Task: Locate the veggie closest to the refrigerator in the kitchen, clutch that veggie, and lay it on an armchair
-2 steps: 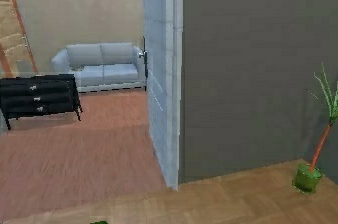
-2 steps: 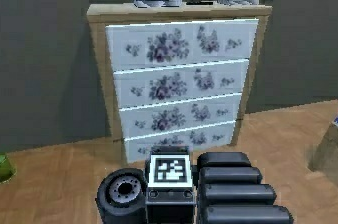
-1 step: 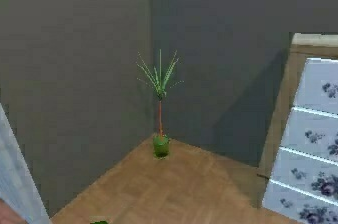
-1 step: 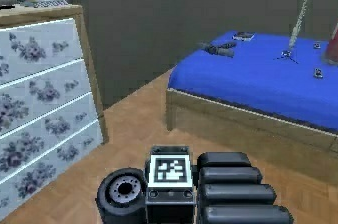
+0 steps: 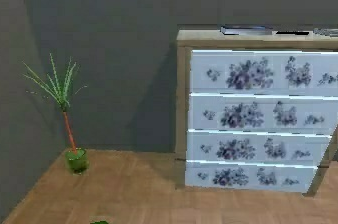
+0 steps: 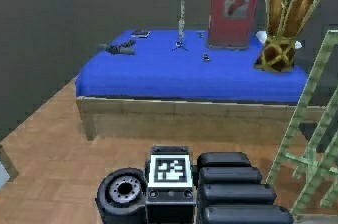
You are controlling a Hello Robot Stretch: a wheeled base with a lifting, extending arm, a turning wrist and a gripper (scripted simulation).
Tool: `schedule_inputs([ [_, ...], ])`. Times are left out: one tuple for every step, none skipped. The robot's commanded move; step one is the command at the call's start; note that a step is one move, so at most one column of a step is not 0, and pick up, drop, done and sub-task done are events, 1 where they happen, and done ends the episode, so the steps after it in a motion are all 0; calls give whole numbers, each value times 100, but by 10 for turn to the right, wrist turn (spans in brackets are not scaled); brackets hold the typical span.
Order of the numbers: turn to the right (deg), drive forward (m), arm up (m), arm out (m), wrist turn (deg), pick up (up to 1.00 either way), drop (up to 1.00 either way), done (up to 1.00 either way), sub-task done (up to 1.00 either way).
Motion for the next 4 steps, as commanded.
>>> schedule_inputs([
  [-450,0,0,0,0,0,0,0,0],
  [-450,0,0,0,0,0,0,0,0],
  [-450,0,0,0,0,0,0,0,0],
  [-60,0,0,0,0,0,0,0,0],
])
